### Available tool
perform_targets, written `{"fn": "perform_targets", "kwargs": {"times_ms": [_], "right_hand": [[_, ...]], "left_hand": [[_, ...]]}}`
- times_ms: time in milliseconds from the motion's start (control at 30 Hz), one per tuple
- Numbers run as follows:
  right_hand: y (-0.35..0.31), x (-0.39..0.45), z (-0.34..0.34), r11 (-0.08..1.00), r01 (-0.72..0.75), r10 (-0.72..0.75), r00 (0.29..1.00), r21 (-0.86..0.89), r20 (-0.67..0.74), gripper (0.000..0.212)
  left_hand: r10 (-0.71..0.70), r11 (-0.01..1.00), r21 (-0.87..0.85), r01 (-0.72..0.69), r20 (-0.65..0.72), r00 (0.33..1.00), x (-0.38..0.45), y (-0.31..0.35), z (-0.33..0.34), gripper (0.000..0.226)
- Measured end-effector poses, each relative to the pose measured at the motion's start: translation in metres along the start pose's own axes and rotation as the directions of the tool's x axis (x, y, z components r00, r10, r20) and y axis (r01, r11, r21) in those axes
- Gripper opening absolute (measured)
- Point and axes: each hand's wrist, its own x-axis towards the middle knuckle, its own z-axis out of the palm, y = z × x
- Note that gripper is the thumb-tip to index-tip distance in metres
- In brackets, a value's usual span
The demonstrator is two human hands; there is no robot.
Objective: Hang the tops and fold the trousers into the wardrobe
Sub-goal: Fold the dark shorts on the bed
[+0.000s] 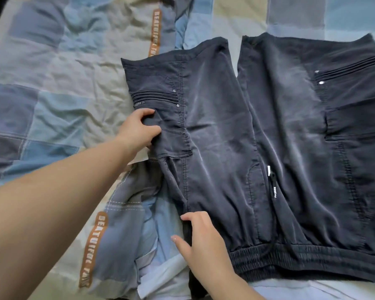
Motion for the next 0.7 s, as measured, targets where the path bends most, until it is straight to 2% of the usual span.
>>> {"fn": "perform_targets", "kwargs": {"times_ms": [67, 133, 267, 300, 367, 467, 600, 700], "right_hand": [[0.005, -0.006, -0.015, 0.998, -0.003, 0.007, 0.998, 0.06, -0.065, 0.021], [0.01, -0.009, -0.033, 0.994, 0.007, 0.005, 0.994, 0.108, -0.109, 0.024], [0.028, -0.018, -0.071, 0.982, 0.048, -0.017, 0.986, 0.181, -0.168, 0.031], [0.037, -0.022, -0.082, 0.978, 0.073, -0.032, 0.978, 0.193, -0.206, 0.032], [0.054, -0.03, -0.109, 0.977, 0.119, -0.067, 0.959, 0.177, -0.276, 0.04], [0.081, -0.041, -0.155, 0.984, 0.078, -0.026, 0.952, 0.16, -0.304, 0.057], [0.125, -0.06, -0.218, 0.976, -0.031, 0.108, 0.928, 0.215, -0.357, 0.061], [0.161, -0.078, -0.25, 0.972, -0.072, 0.157, 0.906, 0.223, -0.392, 0.062]], "left_hand": [[0.023, 0.999, 0.043, -0.025, 0.049, 0.999, 0.001, 0.02, 0.008, 0.053], [0.045, 0.993, 0.109, -0.051, 0.058, 0.997, 0.0, 0.043, 0.019, 0.052], [0.096, 0.97, 0.224, -0.097, 0.016, 0.995, -0.004, 0.088, 0.049, 0.012], [0.107, 0.962, 0.251, -0.109, 0.022, 0.994, -0.008, 0.102, 0.06, 0.017], [0.126, 0.948, 0.289, -0.134, 0.045, 0.991, -0.016, 0.132, 0.083, 0.041], [0.189, 0.919, 0.345, -0.189, 0.035, 0.981, -0.026, 0.176, 0.121, 0.065], [0.321, 0.867, 0.368, -0.336, 0.104, 0.941, -0.053, 0.239, 0.186, 0.056], [0.375, 0.804, 0.415, -0.425, 0.202, 0.905, -0.075, 0.278, 0.237, 0.058]]}}
